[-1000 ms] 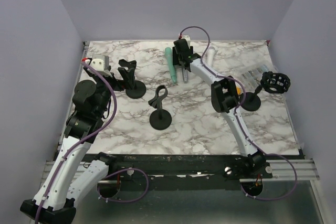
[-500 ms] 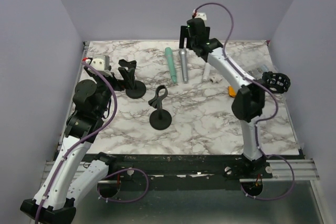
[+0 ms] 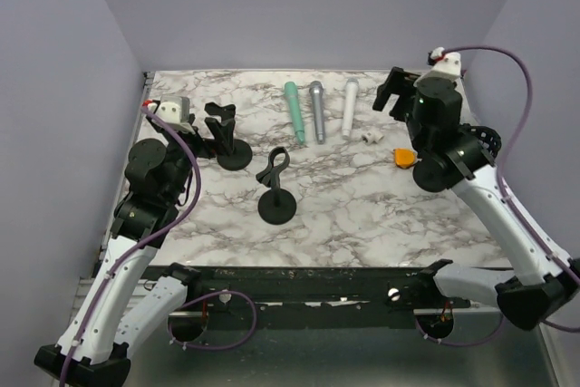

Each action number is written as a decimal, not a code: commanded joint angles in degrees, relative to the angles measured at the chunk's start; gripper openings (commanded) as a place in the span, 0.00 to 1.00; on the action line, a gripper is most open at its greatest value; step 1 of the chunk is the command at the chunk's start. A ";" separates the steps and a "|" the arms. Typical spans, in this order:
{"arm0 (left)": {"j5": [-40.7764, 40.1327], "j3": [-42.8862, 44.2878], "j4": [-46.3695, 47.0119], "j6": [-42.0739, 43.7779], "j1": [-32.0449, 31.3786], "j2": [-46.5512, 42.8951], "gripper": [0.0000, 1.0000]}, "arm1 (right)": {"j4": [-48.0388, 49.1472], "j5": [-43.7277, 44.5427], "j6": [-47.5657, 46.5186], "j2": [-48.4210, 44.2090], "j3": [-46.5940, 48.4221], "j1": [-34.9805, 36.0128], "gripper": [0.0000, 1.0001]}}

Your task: Remove the microphone from the stand

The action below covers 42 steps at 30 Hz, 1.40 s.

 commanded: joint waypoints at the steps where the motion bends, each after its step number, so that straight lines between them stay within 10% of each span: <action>1: 2.40 0.15 0.99 -0.84 -0.36 -1.52 0.98 | -0.74 12.70 -2.84 -8.39 -1.75 0.12 0.89; 12: 3.17 -0.12 1.32 -1.28 -0.78 -2.92 0.98 | -35.70 29.99 1.30 7.00 22.53 -4.13 0.81; 14: 3.37 -0.06 1.31 -1.37 -0.95 -2.99 0.98 | -36.25 31.65 1.04 7.01 21.97 -4.88 0.68; 24: 3.37 -0.01 1.32 -1.30 -1.89 -2.80 0.98 | -32.90 21.52 -0.72 8.02 14.53 -18.16 0.66; 42: 2.65 -0.22 1.44 -0.94 -2.82 -3.96 0.99 | -34.28 15.68 0.64 11.16 10.64 -20.70 0.40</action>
